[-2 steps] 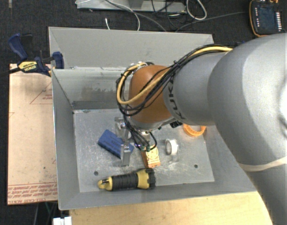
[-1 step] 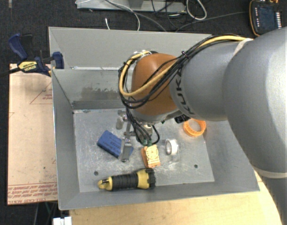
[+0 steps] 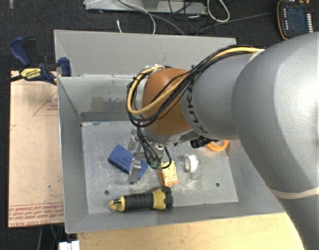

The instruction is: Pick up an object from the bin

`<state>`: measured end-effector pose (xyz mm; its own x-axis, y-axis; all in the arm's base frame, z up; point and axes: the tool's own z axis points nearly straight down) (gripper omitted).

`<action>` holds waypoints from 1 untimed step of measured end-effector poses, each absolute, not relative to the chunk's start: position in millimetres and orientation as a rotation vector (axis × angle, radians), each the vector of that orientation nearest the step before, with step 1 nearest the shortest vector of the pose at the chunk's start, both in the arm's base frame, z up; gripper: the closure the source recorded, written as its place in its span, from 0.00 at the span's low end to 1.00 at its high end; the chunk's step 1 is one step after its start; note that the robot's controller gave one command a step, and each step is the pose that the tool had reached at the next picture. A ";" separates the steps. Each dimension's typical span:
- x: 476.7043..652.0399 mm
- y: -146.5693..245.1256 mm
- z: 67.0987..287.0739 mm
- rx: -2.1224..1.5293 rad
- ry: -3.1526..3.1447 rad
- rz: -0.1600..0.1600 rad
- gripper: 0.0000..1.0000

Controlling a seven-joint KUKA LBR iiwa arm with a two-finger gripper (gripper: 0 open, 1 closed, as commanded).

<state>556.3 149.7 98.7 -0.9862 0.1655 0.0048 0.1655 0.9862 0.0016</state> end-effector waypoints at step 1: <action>550.9 153.4 70.0 -0.225 -3.147 -0.008 0.00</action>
Offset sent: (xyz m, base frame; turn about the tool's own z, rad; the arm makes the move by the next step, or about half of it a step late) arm -0.0096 0.0072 -0.0287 0.1433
